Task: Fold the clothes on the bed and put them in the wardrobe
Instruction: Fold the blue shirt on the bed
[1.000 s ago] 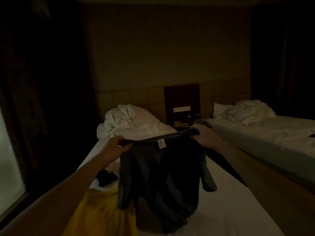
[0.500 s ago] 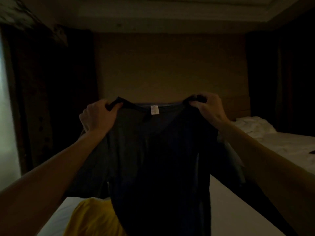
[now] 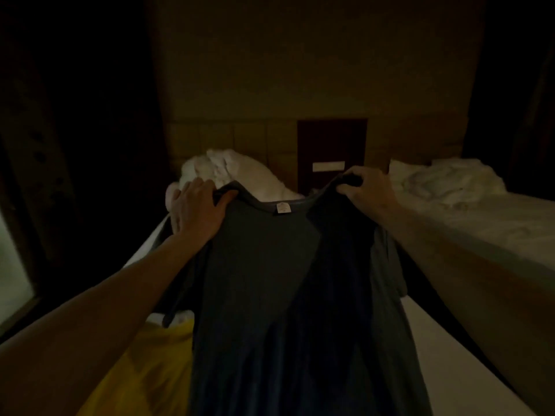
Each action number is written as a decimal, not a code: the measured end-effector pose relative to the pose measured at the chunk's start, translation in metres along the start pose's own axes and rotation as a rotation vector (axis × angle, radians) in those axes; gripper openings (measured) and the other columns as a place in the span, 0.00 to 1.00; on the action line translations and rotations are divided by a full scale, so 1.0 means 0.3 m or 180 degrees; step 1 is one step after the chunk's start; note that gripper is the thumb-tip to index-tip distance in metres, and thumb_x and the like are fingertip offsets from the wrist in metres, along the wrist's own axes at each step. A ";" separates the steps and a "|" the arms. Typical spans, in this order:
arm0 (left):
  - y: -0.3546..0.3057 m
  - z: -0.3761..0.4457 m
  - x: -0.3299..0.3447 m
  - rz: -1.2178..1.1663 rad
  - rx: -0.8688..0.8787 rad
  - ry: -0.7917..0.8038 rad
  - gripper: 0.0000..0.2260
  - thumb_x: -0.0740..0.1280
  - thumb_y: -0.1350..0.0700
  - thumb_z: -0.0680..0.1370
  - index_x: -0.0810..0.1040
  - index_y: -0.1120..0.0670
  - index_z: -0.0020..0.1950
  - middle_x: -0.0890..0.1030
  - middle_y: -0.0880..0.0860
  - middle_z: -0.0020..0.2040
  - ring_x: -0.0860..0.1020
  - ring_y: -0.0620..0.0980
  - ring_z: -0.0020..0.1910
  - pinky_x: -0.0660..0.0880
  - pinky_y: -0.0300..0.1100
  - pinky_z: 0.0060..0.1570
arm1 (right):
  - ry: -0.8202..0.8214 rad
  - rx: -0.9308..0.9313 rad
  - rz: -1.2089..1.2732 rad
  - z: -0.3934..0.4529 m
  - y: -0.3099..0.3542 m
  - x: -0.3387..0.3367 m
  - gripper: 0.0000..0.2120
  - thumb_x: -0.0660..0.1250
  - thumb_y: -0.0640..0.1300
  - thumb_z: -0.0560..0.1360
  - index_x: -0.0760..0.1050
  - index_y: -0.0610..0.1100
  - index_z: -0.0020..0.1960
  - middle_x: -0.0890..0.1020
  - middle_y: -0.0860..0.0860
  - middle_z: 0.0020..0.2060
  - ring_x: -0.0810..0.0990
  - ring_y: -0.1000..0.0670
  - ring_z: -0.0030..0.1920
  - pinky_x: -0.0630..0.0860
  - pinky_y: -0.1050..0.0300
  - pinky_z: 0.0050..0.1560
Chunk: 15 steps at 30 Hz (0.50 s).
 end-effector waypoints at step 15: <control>0.232 -0.377 1.371 0.0390 -0.0333 0.1864 0.19 0.54 0.43 0.82 0.77 0.55 0.53 0.76 0.56 0.54 0.73 0.57 0.56 0.67 0.51 0.57 | 0.1149 0.0904 -0.0903 0.115 -1.044 1.128 0.09 0.66 0.48 0.77 0.77 0.48 0.56 0.81 0.45 0.55 0.71 0.41 0.62 0.57 0.53 0.53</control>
Point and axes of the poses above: each hand's wrist, its own z-axis towards the middle knuckle, its own x-axis out of the palm, y = z × x, the point moved 1 cm from there along z, towards the middle knuckle
